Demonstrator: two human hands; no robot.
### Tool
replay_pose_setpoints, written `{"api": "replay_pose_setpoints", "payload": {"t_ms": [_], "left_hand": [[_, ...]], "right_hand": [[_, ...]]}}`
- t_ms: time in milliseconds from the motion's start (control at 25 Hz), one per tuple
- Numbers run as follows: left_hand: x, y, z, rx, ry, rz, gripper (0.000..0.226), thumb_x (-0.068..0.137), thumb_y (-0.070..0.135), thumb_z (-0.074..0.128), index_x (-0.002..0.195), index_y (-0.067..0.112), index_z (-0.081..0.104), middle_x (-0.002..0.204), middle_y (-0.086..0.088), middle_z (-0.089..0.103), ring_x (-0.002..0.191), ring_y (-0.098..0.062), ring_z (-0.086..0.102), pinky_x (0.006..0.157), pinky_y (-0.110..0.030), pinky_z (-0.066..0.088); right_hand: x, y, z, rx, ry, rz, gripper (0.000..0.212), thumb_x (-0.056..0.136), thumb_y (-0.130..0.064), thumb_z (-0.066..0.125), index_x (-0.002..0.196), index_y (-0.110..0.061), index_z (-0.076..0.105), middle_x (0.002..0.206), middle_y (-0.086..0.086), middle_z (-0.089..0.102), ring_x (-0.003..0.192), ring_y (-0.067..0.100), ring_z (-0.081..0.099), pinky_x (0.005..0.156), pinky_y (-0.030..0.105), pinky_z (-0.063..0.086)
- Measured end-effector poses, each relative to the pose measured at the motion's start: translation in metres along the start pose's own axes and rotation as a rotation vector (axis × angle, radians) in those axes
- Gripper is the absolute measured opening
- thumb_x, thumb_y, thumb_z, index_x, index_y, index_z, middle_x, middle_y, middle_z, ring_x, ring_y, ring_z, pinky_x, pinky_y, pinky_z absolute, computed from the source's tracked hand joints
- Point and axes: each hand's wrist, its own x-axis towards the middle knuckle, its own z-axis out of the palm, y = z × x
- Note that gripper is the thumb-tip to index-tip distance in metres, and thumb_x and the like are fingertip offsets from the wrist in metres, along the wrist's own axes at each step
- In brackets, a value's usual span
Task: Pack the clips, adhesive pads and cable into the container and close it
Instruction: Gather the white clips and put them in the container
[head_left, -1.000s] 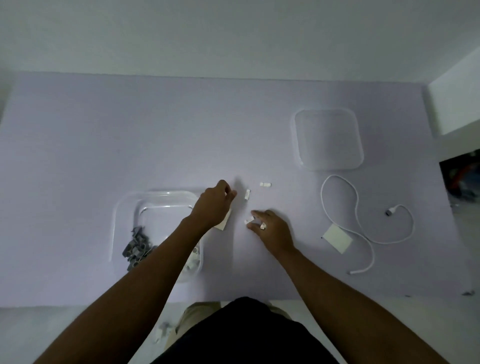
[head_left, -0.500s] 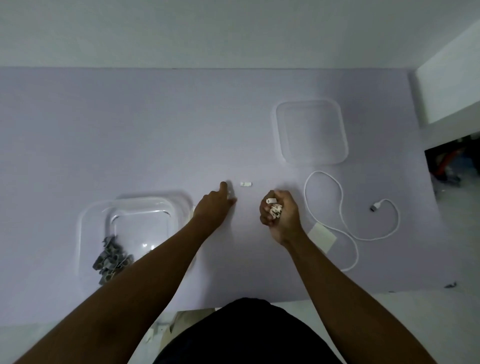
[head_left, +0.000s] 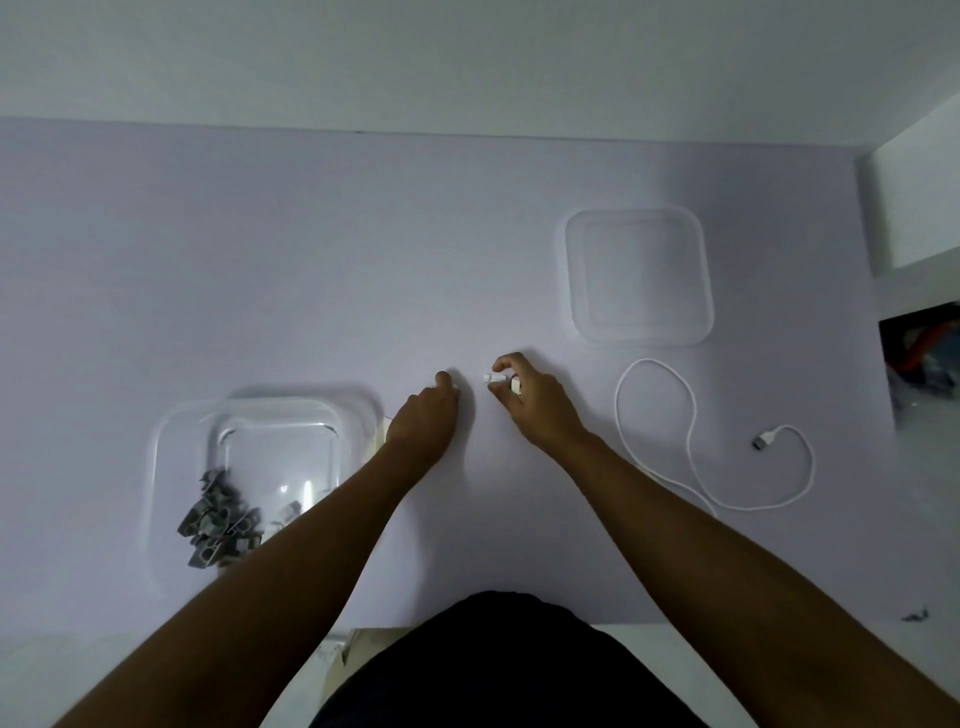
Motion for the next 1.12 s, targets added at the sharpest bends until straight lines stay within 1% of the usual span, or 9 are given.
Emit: {"api": "replay_pose_setpoints", "payload": {"t_ms": [80,200,360,480,600,680,800,880,1120], "left_hand": [[0.001,-0.002,-0.001,0.018,-0.012,-0.015,0.026,0.105,0.014,0.026,0.118,-0.001,0.043,0.099,-0.024,0.067,0.089,-0.045,0.064,0.068,-0.043,0.045],[-0.001,-0.005,-0.009,-0.015,-0.007,-0.016,0.022,0.104,0.011,0.026,0.108,0.001,0.044,0.093,-0.021,0.067,0.081,-0.042,0.065,0.069,-0.044,0.050],[-0.018,-0.006,-0.038,-0.136,0.130,0.046,0.019,0.105,0.017,0.029,0.091,0.008,0.039,0.069,-0.007,0.052,0.060,-0.032,0.056,0.055,-0.035,0.036],[-0.040,-0.025,-0.067,-0.270,0.298,0.033,0.021,0.105,0.024,0.034,0.089,0.012,0.037,0.057,0.003,0.042,0.048,-0.012,0.038,0.047,-0.030,0.022],[-0.068,-0.061,-0.083,-0.411,0.405,-0.032,0.025,0.105,0.027,0.037,0.088,0.009,0.042,0.057,0.001,0.046,0.049,-0.014,0.041,0.044,-0.027,0.023],[-0.088,-0.098,-0.092,-0.418,0.451,-0.093,0.025,0.104,0.026,0.037,0.089,0.008,0.045,0.060,0.000,0.049,0.052,-0.019,0.045,0.046,-0.026,0.026],[-0.118,-0.175,-0.103,-0.299,0.337,-0.263,0.027,0.104,0.027,0.034,0.098,0.006,0.050,0.078,-0.007,0.054,0.071,-0.024,0.052,0.064,-0.032,0.040],[-0.118,-0.191,-0.093,-0.184,0.234,-0.263,0.027,0.104,0.020,0.033,0.098,0.002,0.052,0.086,-0.015,0.059,0.079,-0.032,0.061,0.066,-0.036,0.044],[-0.094,-0.210,-0.079,-0.051,0.154,-0.259,0.028,0.101,0.006,0.037,0.125,-0.002,0.046,0.113,-0.022,0.062,0.100,-0.039,0.065,0.084,-0.040,0.052]], "right_hand": [[0.004,0.001,0.007,-0.206,0.013,-0.084,0.027,0.099,-0.038,0.054,0.122,-0.024,0.052,0.089,0.006,0.072,0.078,0.024,0.067,0.070,0.035,0.054],[0.010,-0.001,0.016,-0.325,0.072,-0.124,0.022,0.100,-0.035,0.053,0.115,-0.019,0.055,0.092,0.004,0.073,0.078,0.027,0.069,0.066,0.035,0.054],[0.012,-0.004,0.024,-0.378,0.086,-0.041,0.022,0.101,-0.037,0.050,0.102,-0.016,0.054,0.082,0.005,0.069,0.073,0.029,0.066,0.064,0.040,0.054],[0.009,-0.016,0.029,-0.253,0.097,0.096,0.026,0.101,-0.034,0.050,0.102,-0.011,0.059,0.092,0.009,0.071,0.086,0.029,0.066,0.075,0.038,0.052],[-0.006,-0.026,0.042,-0.152,0.166,0.139,0.025,0.102,-0.029,0.051,0.103,-0.007,0.062,0.097,0.010,0.071,0.090,0.028,0.065,0.073,0.029,0.044],[-0.015,-0.045,0.059,0.026,0.220,0.183,0.023,0.101,-0.026,0.052,0.100,-0.007,0.064,0.092,0.009,0.070,0.087,0.026,0.065,0.072,0.025,0.040],[-0.029,-0.112,0.093,0.312,0.212,0.207,0.026,0.103,-0.031,0.047,0.092,-0.012,0.060,0.075,0.001,0.060,0.065,0.018,0.056,0.063,0.027,0.041],[-0.033,-0.139,0.094,0.485,0.171,0.248,0.029,0.103,-0.034,0.044,0.093,-0.011,0.059,0.071,0.000,0.055,0.055,0.012,0.046,0.054,0.027,0.038],[-0.058,-0.203,0.129,0.814,-0.102,0.324,0.023,0.103,-0.032,0.047,0.093,-0.015,0.057,0.073,0.003,0.051,0.050,0.011,0.037,0.047,0.022,0.027]]}}
